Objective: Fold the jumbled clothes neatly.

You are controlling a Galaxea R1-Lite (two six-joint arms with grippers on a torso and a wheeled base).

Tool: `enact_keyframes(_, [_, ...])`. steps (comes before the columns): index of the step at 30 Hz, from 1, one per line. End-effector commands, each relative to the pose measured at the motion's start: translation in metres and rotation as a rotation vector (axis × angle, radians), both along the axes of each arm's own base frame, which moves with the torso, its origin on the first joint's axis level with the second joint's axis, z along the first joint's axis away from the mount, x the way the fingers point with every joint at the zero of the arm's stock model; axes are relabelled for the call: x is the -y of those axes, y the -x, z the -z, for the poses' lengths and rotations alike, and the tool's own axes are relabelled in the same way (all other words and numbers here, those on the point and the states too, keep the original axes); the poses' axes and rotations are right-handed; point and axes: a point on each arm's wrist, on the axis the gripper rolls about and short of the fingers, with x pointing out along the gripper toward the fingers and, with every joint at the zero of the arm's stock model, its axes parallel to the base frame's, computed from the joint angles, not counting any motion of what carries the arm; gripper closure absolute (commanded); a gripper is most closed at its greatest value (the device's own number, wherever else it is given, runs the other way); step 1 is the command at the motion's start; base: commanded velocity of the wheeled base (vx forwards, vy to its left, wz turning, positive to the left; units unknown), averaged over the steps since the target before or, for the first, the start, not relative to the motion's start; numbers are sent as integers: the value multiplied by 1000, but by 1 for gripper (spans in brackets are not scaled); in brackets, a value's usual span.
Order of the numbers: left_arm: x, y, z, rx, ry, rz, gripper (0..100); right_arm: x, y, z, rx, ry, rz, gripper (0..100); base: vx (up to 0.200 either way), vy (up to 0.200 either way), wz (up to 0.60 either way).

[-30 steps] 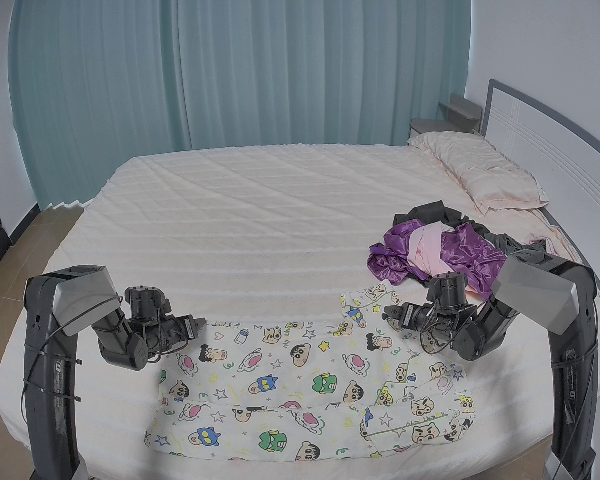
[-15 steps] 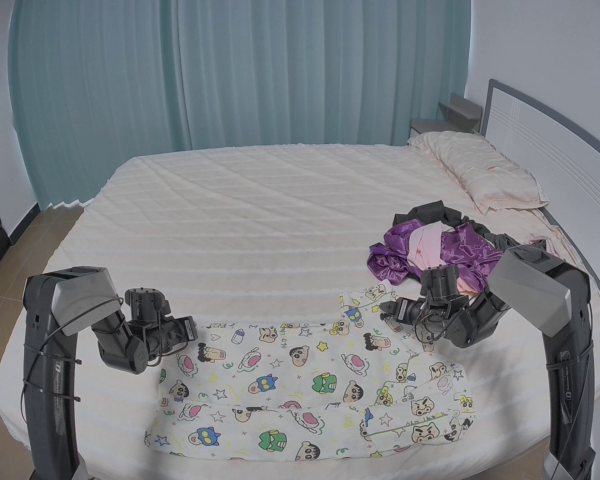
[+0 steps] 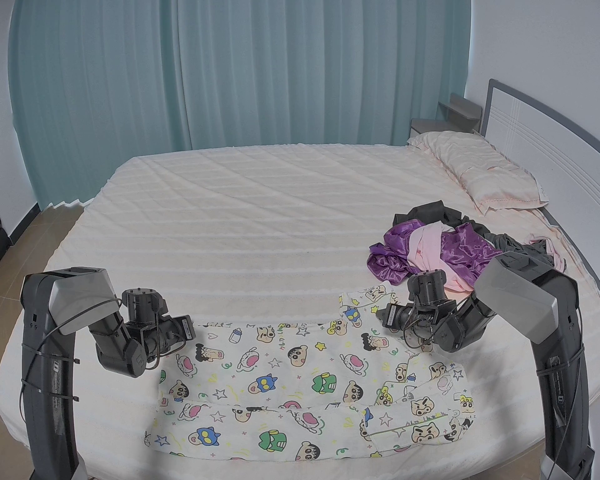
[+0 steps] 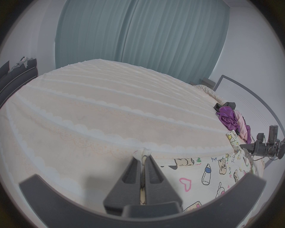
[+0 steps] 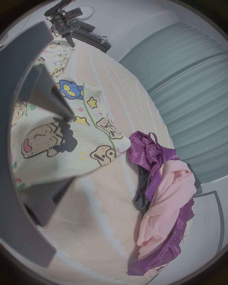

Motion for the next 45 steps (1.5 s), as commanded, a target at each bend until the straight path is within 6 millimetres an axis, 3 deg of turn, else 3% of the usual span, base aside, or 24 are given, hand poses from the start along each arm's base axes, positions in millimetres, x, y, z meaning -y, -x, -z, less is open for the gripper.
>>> enact_keyframes(1, [2, 0, -1, 2, 0, 5, 100, -1, 1, 0, -3, 1, -5, 100, 0, 0, 0])
enact_keyframes(6, [3, 1, -1, -1, -1, 7, 100, 3, 5, -1, -12, -2, -4, 100, 0, 0, 0])
enact_keyframes(14, [3, -1, -13, 51, 1, 7, 100, 16, 3, -13, 121, -66, 9, 100, 0, 0, 0])
enact_keyframes(35, [3, -4, -20, 156, -9, -22, 100, 21, 10, -18, 216, -100, 7, 100, 0, 0, 0])
enact_keyframes(45, [2, 17, -27, 197, -7, -20, 100, 36, 43, -40, 246, -133, -30, 100, 0, 0, 0])
